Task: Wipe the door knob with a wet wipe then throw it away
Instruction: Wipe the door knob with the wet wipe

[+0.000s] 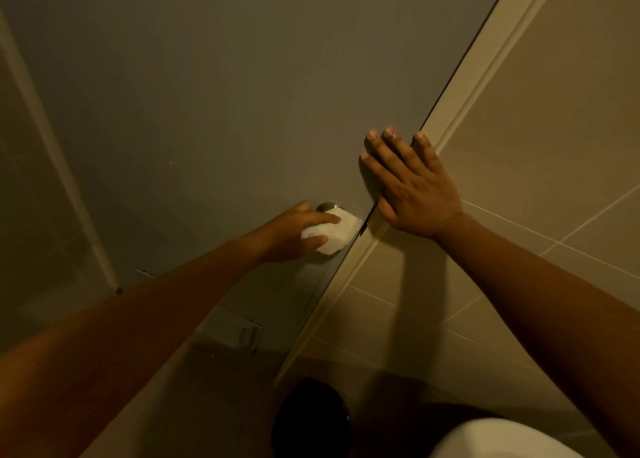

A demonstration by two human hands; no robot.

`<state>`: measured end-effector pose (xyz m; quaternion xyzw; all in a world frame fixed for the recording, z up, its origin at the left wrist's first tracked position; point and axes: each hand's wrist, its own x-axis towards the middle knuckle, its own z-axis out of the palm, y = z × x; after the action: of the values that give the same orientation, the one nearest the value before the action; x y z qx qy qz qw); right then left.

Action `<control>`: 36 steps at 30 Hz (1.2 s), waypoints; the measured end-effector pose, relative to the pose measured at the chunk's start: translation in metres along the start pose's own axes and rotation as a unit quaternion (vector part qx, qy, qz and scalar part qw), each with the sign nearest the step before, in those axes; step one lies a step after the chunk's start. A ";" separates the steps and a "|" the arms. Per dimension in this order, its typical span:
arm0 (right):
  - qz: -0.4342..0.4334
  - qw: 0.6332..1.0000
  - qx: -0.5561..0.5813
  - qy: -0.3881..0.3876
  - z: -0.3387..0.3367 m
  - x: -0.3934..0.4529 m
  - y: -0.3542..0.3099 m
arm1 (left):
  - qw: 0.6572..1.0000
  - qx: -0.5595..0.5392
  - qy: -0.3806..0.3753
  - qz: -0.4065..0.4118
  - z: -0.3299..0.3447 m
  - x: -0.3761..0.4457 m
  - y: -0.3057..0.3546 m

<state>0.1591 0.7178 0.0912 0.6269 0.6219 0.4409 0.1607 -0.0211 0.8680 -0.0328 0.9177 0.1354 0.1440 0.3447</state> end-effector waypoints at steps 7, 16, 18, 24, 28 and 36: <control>-0.001 1.000 -0.006 0.001 0.000 0.000 0.000 | 0.988 0.081 0.123 0.039 0.037 -0.009 0.023; -0.001 1.000 0.001 0.010 -0.003 0.000 -0.001 | 0.881 -0.417 0.174 -0.142 0.046 -0.010 0.011; 0.000 1.000 0.004 0.008 -0.003 0.000 -0.001 | 0.772 -0.589 0.143 -0.191 0.052 -0.013 0.006; 0.012 0.999 0.025 -0.018 -0.008 0.000 -0.003 | 0.608 -0.767 0.119 -0.165 0.072 -0.018 0.026; 0.034 0.996 0.059 -0.053 -0.012 -0.001 -0.011 | 0.725 -0.643 0.163 -0.186 0.058 -0.023 0.027; 0.100 0.955 0.250 -0.122 -0.013 -0.026 -0.059 | 0.959 -0.240 0.137 -0.056 0.019 -0.018 0.022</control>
<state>0.1160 0.6997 0.0452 0.7550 0.6221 0.2052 0.0286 -0.0274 0.8348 -0.0352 0.7703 0.1944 0.2770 0.5405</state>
